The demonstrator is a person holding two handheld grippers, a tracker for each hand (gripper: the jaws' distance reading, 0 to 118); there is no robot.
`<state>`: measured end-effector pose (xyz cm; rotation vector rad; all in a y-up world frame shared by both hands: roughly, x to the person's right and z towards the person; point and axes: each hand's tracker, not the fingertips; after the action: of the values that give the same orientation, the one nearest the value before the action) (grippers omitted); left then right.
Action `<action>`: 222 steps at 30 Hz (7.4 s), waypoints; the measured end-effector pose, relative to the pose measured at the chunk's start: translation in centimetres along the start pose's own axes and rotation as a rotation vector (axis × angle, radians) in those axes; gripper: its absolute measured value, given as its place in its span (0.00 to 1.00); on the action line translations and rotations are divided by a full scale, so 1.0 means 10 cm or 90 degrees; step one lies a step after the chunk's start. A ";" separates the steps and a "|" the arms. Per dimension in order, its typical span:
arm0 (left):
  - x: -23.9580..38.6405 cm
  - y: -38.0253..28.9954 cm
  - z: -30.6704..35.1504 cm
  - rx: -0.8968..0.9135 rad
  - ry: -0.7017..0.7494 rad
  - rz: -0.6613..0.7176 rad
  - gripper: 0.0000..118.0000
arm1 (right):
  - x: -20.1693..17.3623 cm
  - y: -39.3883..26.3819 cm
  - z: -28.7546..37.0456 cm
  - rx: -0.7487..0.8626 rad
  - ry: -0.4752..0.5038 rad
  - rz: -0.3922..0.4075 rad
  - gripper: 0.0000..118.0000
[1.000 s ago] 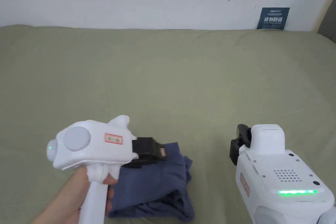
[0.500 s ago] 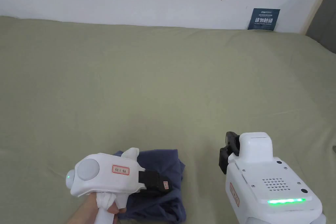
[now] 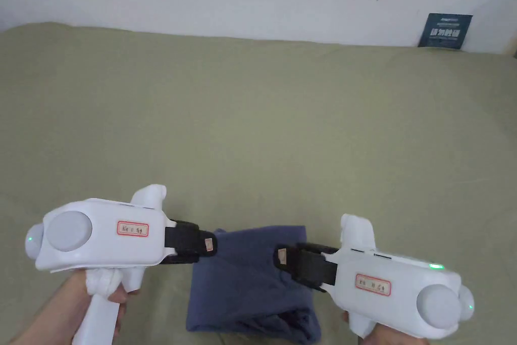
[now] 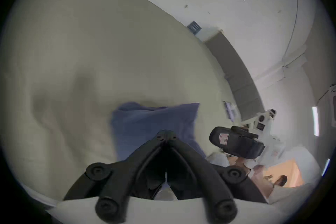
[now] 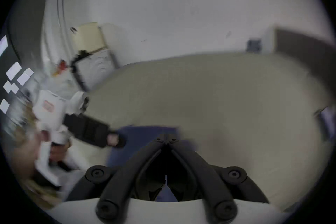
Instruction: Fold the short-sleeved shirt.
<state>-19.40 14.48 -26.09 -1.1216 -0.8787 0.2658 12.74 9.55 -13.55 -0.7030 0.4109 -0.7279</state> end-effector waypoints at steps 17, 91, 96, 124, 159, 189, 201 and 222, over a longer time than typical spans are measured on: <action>-0.90 0.02 -0.58 -0.088 -0.151 0.117 0.94 | 1.16 -0.09 -0.55 -0.149 0.150 -0.282 0.00; -3.67 1.42 2.46 -0.121 0.297 0.092 0.23 | -2.41 -0.16 -3.48 0.183 -0.097 0.500 0.00; -3.59 1.35 2.51 -0.064 0.342 0.040 1.00 | -2.37 -0.11 -3.44 0.167 -0.097 0.495 0.00; 1.64 0.12 -0.11 0.451 0.297 -0.261 0.06 | -1.16 0.63 0.80 0.348 -0.469 0.446 0.00; 1.81 0.08 0.11 0.543 0.371 -0.256 1.00 | -1.16 0.57 1.28 0.448 -0.479 0.412 1.00; 1.93 -0.01 0.22 0.520 0.363 -0.282 1.00 | -1.17 0.64 1.25 0.463 -0.488 0.370 1.00; 1.94 -0.01 0.28 0.514 0.349 -0.263 1.00 | -1.22 0.66 1.23 0.448 -0.495 0.386 1.00; 1.98 -0.03 0.34 0.523 0.365 -0.268 1.00 | -1.23 0.65 1.22 0.444 -0.506 0.396 1.00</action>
<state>-9.13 28.36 -15.86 -0.1999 -0.3923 -0.0577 14.24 27.22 -8.36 -0.1329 -0.3515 0.0547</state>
